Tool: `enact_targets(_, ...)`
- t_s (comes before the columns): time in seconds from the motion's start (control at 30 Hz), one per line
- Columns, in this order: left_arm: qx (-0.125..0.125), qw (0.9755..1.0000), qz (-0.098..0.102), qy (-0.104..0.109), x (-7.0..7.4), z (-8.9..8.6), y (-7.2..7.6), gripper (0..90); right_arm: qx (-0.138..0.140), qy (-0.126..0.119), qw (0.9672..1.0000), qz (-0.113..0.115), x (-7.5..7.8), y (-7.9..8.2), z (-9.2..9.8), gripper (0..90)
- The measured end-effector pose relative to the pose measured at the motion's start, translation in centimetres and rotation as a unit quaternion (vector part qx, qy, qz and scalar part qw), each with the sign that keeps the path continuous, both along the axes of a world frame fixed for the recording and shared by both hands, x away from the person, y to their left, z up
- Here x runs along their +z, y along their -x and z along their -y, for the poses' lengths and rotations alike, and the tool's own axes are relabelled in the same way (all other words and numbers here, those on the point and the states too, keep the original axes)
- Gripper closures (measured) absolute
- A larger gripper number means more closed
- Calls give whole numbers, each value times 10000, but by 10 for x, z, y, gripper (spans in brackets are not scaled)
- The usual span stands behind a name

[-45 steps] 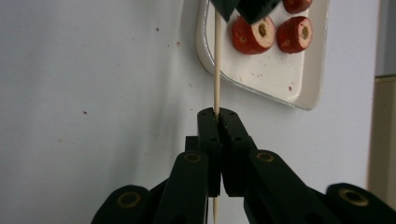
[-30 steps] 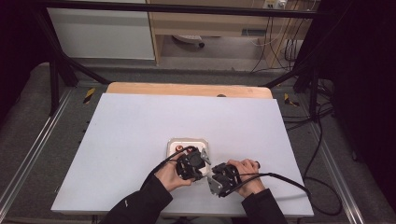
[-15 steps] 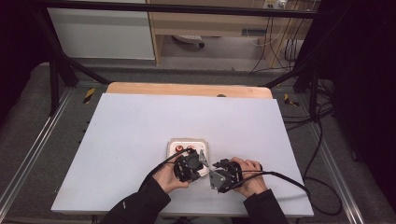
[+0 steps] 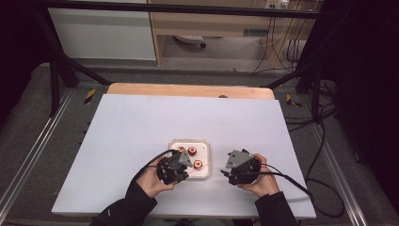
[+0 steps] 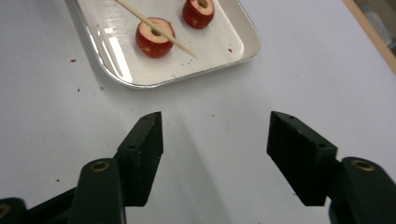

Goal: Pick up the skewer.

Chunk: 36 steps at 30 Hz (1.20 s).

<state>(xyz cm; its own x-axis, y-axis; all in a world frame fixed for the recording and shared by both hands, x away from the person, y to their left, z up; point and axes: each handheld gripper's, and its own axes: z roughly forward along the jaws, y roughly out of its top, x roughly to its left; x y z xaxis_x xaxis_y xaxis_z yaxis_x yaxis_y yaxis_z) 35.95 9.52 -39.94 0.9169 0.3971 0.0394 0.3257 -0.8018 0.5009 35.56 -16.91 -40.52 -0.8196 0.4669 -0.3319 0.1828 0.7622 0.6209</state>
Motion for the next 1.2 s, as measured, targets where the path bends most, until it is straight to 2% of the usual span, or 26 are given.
enact_targets(0.1,146,9997,107,159,-2,-12,2,885,-347,-317,9985,-292,-4,-4,7,296)
enact_targets(0.2,288,9989,136,350,-4,-25,4,884,-646,-656,9938,-621,-7,-6,14,257)
enact_targets(0.37,558,9957,273,688,-6,-46,11,884,-1017,-788,9875,-905,-11,-8,18,180)
enact_targets(0.4,558,9957,273,688,-6,-46,11,884,-1068,-806,9863,-963,-11,-9,18,166)
enact_targets(0.47,669,9937,279,851,-9,-56,13,884,-1139,-850,9844,-1041,-11,-9,17,141)
enact_targets(0.57,806,9910,244,1043,-13,-65,15,884,-1276,-993,9796,-1197,-10,-11,16,104)
enact_targets(0.7,911,9890,308,1125,-17,-72,17,884,-1418,-1203,9735,-1332,-8,-14,15,69)
enact_targets(0.8,1006,9867,361,1223,-18,-77,19,884,-1482,-1277,9704,-1418,-4,-16,13,49)
enact_targets(1.0,1099,9844,381,1323,-21,-84,22,884,-1460,-1429,9668,-1537,5,-21,0,33)
enact_targets(1.1,1127,9836,355,1366,-23,-87,23,884,-1404,-1432,9670,-1573,7,-22,-7,28)
enact_targets(1.2,1160,9827,371,1393,-24,-89,24,883,-1423,-1328,9677,-1602,8,-24,-16,24)
